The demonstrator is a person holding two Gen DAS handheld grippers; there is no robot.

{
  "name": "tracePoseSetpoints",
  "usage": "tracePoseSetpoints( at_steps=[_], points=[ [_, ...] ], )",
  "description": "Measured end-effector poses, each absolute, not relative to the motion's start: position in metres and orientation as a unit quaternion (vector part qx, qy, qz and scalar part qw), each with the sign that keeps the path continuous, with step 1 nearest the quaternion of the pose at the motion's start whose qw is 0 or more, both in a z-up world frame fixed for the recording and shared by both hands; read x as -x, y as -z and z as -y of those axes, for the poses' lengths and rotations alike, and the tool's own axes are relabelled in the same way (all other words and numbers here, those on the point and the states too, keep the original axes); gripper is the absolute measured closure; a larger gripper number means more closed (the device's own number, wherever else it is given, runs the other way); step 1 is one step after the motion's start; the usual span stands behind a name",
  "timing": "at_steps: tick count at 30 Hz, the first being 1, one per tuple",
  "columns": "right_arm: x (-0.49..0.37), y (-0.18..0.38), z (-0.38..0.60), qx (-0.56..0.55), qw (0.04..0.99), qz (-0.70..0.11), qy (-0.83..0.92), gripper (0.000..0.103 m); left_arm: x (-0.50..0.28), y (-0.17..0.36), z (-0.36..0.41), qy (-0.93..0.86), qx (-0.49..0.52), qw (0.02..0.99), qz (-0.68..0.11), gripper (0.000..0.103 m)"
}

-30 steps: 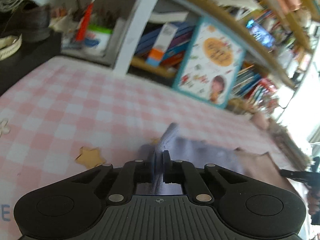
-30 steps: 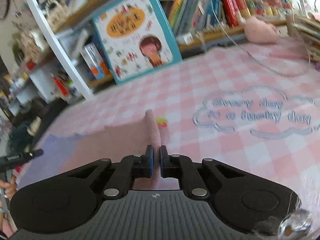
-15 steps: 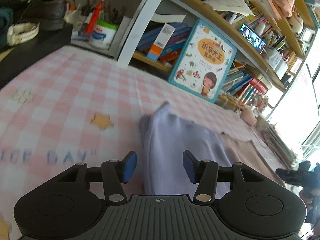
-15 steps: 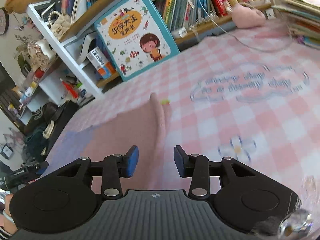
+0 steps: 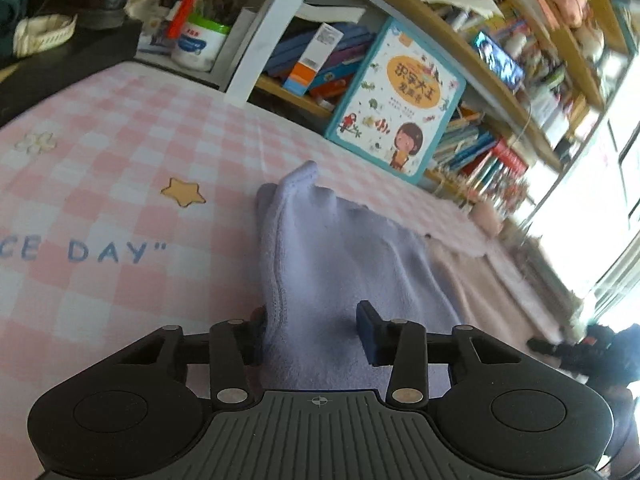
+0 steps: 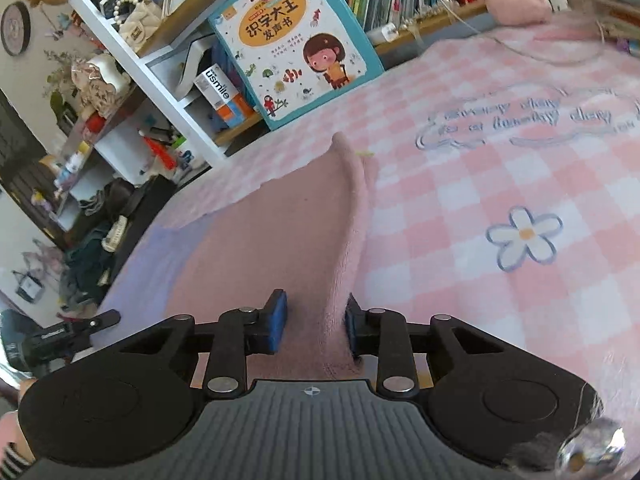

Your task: Fold clothes

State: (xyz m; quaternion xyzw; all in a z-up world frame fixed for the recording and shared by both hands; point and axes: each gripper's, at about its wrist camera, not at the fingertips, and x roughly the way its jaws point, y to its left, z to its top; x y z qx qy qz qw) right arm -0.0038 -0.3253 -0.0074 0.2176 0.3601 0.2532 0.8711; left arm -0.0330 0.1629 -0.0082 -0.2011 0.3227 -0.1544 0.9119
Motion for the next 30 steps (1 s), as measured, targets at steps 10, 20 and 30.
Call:
tracePoseSetpoints(
  at_steps=[10,20,30],
  points=[
    [-0.032,0.008,0.293,-0.226,0.869,-0.357,-0.258,0.079,0.005,0.006,-0.195,0.122,0.228,0.912,-0.317,0.063],
    [-0.042,0.010,0.280,-0.215,0.876,-0.346,-0.260,0.075,0.009,0.006,-0.202,0.106,0.225,0.920,-0.305,0.060],
    [0.003,-0.008,0.270,-0.082,0.927,-0.286,-0.227,0.047,0.061,-0.020,-0.204,0.065,0.245,0.930,-0.265,0.031]
  ],
)
